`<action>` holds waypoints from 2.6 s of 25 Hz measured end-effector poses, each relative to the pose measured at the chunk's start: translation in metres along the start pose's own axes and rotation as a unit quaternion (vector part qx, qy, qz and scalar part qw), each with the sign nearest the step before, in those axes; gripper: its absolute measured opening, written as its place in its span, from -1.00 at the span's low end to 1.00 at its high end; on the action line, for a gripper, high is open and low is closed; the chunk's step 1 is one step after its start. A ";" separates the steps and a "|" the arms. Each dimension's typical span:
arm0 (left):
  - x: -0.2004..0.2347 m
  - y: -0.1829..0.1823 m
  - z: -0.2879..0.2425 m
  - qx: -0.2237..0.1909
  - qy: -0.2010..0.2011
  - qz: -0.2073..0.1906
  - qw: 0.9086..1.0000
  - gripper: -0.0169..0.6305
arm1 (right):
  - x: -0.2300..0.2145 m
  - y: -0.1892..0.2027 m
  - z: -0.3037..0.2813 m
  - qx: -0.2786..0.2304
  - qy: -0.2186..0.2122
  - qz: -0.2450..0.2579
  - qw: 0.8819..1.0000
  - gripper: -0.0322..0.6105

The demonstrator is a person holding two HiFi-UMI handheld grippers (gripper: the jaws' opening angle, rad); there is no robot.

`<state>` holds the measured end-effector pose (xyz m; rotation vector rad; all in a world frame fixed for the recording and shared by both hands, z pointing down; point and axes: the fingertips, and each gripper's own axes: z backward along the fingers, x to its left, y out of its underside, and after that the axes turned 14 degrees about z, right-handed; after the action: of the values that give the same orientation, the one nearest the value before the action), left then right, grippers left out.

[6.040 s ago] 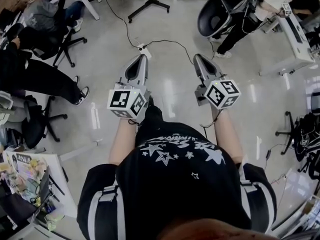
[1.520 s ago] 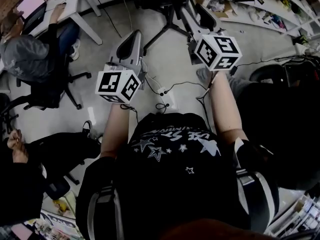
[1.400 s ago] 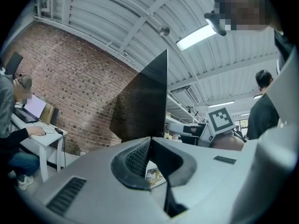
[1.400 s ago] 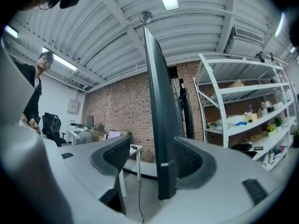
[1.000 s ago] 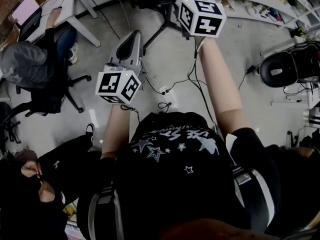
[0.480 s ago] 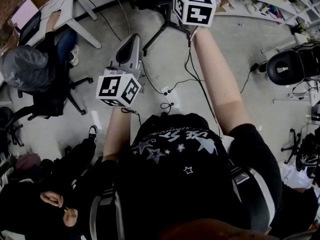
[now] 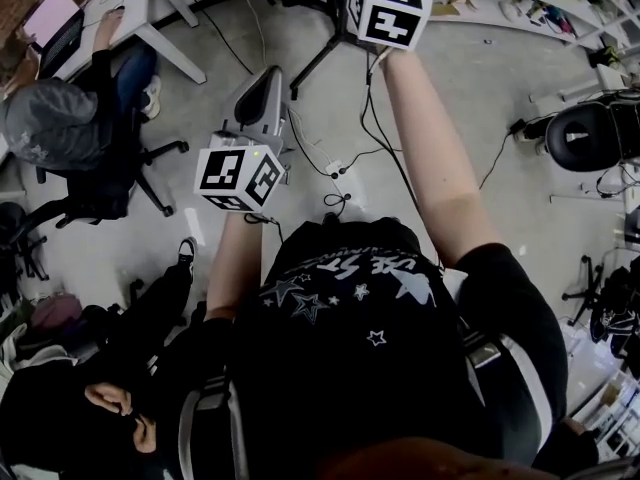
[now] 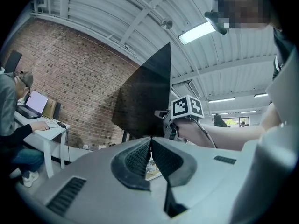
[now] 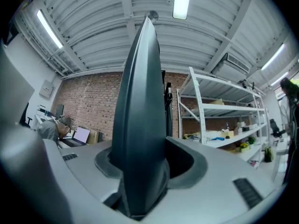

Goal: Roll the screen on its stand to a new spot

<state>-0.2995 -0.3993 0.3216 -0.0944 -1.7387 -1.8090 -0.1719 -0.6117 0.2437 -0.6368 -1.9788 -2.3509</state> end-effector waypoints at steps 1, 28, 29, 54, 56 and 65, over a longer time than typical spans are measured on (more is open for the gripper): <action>0.002 0.000 0.002 0.000 -0.003 0.001 1.000 -0.91 | 0.001 -0.001 0.000 0.001 -0.001 0.000 1.000 -0.25; -0.012 0.016 0.051 -0.008 -0.037 0.017 0.999 -0.91 | 0.002 -0.014 0.078 -0.016 -0.003 -0.010 1.000 -0.25; -0.017 0.017 0.053 -0.009 -0.038 0.016 0.999 -0.91 | 0.005 -0.016 0.080 -0.016 -0.002 -0.009 1.000 -0.25; -0.111 0.054 0.080 0.001 -0.022 0.024 0.999 -0.91 | -0.062 -0.010 0.204 -0.042 -0.016 -0.038 0.998 -0.25; -0.117 0.058 0.085 0.002 -0.022 0.024 0.999 -0.91 | -0.066 -0.008 0.214 -0.042 -0.015 -0.040 0.998 -0.25; -0.149 0.065 0.101 0.002 -0.018 0.011 1.000 -0.91 | -0.087 -0.006 0.257 -0.041 -0.014 -0.042 0.998 -0.25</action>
<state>-0.1849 -0.2457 0.3242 -0.1460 -1.7605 -1.7972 -0.0161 -0.3890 0.2432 -0.6046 -1.9677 -2.4957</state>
